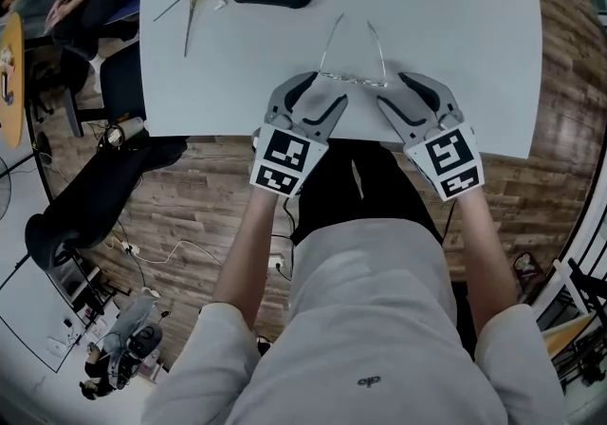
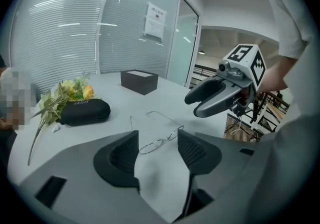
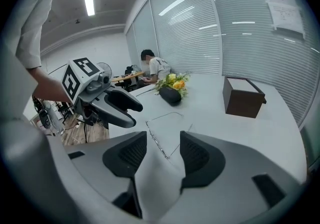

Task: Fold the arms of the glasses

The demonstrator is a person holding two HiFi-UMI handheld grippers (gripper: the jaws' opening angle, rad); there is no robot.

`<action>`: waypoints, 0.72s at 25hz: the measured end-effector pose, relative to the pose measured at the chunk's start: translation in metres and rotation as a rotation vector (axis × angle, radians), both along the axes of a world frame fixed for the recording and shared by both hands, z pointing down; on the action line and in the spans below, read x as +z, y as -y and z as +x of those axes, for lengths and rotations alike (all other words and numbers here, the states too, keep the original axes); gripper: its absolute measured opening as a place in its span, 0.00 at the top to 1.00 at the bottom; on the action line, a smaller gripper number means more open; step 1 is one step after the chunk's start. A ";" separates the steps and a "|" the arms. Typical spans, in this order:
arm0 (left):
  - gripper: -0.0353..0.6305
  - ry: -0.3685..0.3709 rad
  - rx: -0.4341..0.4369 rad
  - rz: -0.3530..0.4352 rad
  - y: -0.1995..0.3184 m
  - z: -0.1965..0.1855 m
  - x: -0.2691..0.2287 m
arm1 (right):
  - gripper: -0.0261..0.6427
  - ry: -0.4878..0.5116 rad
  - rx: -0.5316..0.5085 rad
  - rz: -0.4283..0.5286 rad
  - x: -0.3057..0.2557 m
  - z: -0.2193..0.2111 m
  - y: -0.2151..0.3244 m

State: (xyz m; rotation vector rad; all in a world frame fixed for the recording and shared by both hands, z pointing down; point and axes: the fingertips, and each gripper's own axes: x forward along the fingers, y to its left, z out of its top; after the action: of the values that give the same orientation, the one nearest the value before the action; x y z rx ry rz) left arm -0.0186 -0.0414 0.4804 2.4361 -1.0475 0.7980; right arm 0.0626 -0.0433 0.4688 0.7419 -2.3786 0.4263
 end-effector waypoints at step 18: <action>0.54 0.006 0.018 -0.041 0.011 -0.004 0.042 | 0.64 -0.074 -0.014 -0.042 0.051 -0.006 0.010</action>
State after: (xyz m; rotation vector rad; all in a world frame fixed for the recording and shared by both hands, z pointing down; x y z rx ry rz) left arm -0.0226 -0.0527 0.5222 2.4136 -1.0029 0.8256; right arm 0.0564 -0.0534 0.5200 0.7097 -2.2975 0.4348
